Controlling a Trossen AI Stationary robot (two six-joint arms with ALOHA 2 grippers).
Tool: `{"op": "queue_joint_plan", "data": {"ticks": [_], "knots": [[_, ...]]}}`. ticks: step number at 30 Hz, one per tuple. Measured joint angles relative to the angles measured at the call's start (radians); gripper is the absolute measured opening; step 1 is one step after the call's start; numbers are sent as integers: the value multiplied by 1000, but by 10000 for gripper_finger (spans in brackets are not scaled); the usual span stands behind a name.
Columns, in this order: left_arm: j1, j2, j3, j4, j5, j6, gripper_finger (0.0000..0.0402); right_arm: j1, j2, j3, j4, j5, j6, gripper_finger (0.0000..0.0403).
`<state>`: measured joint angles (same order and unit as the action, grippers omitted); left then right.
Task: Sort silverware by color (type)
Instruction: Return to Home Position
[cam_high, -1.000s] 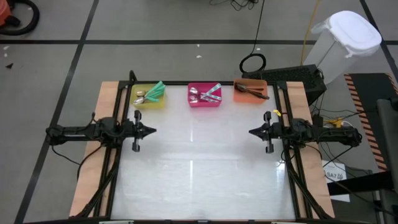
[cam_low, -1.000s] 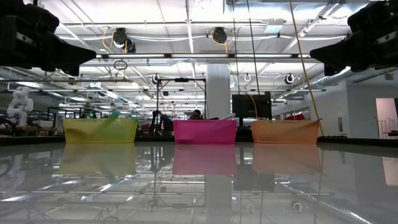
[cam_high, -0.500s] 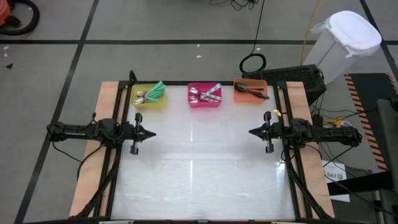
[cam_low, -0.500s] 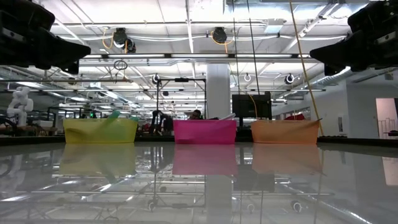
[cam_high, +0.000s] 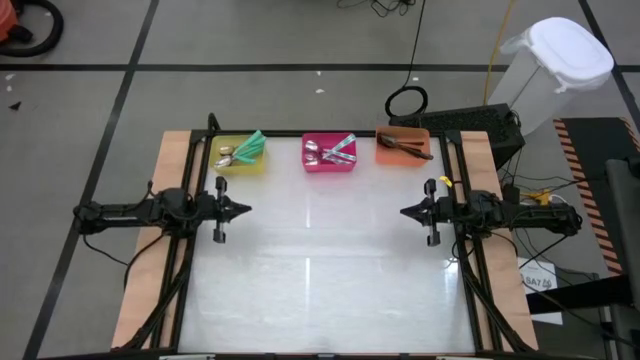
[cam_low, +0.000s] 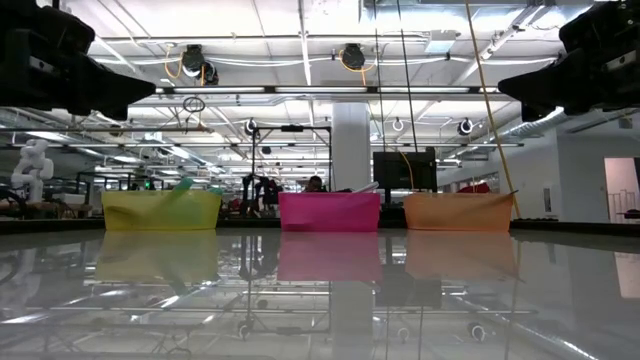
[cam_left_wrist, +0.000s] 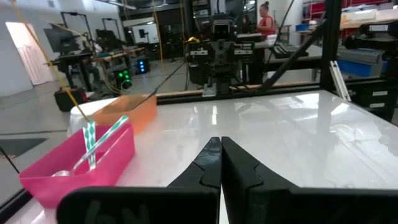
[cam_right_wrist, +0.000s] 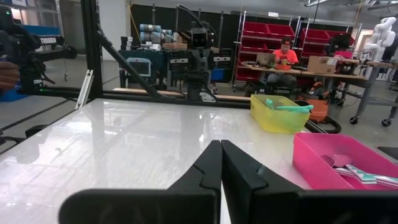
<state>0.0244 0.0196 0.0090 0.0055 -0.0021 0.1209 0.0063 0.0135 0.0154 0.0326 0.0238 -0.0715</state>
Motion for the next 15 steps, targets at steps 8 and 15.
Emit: {"op": "queue_joint_plan", "data": {"ticks": [8, 15], "knots": [[6, 0, 0, 0, 8, -8, 1, 0, 0, 0, 0, 0, 0, 0], [6, 0, 0, 0, 10, -69, 1, 0, 0, 0, 0, 0, 0, 0]]}}
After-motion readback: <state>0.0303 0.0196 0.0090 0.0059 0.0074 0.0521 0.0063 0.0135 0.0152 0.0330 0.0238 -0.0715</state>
